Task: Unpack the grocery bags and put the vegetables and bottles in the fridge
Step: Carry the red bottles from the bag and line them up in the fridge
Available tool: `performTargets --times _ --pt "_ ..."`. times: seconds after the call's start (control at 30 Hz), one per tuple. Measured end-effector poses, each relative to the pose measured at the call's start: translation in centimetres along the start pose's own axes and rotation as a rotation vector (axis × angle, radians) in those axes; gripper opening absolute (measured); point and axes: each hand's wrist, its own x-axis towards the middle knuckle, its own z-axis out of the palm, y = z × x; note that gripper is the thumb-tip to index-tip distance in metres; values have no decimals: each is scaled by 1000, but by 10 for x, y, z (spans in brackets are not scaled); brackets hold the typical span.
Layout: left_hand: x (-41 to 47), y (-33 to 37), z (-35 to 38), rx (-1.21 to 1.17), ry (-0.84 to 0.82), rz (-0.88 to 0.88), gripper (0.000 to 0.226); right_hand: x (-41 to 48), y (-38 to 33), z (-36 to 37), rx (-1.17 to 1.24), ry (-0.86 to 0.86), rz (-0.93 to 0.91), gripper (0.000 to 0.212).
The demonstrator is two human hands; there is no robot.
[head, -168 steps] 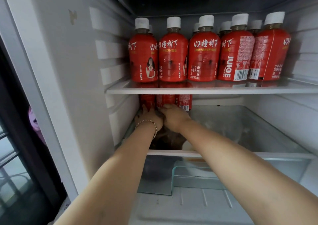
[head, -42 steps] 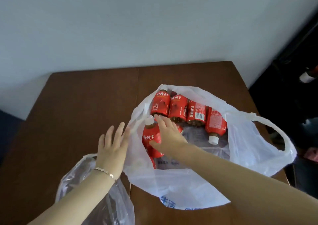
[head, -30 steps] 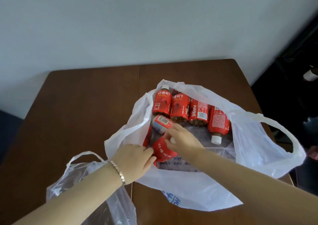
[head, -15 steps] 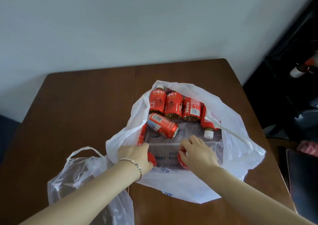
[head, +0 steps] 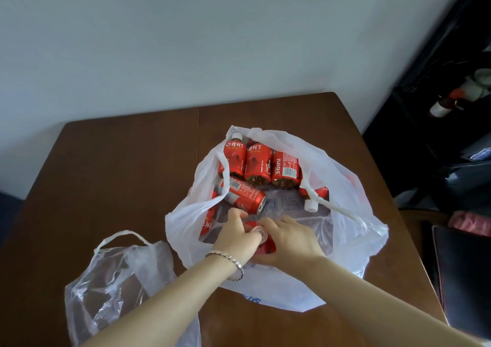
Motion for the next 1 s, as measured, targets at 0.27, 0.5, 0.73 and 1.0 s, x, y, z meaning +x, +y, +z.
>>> performTargets --times 0.27,0.5,0.73,1.0 --pt "16 3 -30 512 21 189 30 8 2 1 2 -88 -46 47" --pt "100 19 -17 1245 -143 649 49 10 4 8 29 54 -51 39" --pt "139 16 5 1610 -170 660 70 16 4 9 -53 -8 3 38" --pt "68 31 -10 288 336 417 64 32 0 -9 71 -157 -31 35"
